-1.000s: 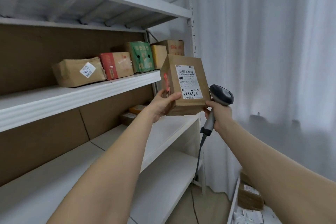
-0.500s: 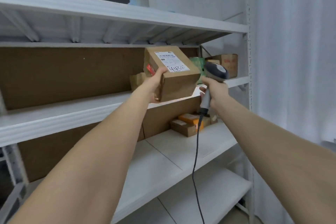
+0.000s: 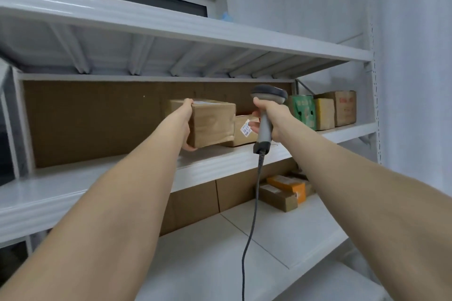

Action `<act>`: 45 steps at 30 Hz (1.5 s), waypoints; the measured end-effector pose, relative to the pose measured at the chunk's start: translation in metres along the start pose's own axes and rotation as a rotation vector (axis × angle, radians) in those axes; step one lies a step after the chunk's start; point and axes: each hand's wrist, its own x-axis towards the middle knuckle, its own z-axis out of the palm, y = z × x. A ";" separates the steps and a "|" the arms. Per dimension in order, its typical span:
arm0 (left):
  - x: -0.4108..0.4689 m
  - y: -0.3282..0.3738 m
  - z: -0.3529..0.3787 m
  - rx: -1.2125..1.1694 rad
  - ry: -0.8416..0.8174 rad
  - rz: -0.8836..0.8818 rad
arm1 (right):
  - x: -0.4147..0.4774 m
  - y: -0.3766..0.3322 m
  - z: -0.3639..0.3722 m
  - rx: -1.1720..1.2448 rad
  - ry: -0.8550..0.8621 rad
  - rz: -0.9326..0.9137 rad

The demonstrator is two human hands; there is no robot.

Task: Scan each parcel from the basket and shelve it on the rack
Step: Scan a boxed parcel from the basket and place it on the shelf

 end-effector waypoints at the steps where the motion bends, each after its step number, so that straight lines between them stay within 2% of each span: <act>1: 0.009 0.000 -0.003 0.000 0.006 -0.010 | 0.004 0.002 0.007 -0.005 -0.002 0.004; 12: 0.071 -0.009 -0.020 0.135 0.012 -0.058 | 0.035 0.028 0.044 -0.097 0.069 0.039; 16: 0.073 -0.009 -0.021 0.291 -0.055 0.024 | 0.037 0.035 0.045 -0.087 0.096 0.034; 21: 0.079 -0.011 -0.013 0.587 -0.006 0.317 | 0.037 0.040 0.045 -0.087 0.097 0.045; 23: 0.080 -0.013 -0.007 0.642 0.007 0.376 | 0.037 0.042 0.045 -0.101 0.093 0.056; 30: 0.092 -0.013 0.010 0.766 0.045 0.466 | 0.033 0.047 0.041 -0.123 0.072 0.071; 34: 0.093 -0.015 0.019 0.697 0.134 0.355 | 0.029 0.050 0.039 -0.122 0.042 0.074; 36: 0.089 -0.013 0.023 0.648 0.289 0.439 | 0.026 0.051 0.036 -0.113 0.035 0.076; 38: 0.082 -0.011 0.030 0.646 0.400 0.608 | 0.021 0.050 0.030 -0.106 0.035 0.085; 41: 0.067 -0.012 0.053 0.635 0.344 0.788 | 0.011 0.048 0.014 -0.063 0.037 0.109; 45: 0.043 -0.027 0.102 0.622 0.215 0.874 | -0.005 0.045 -0.021 -0.037 0.066 0.100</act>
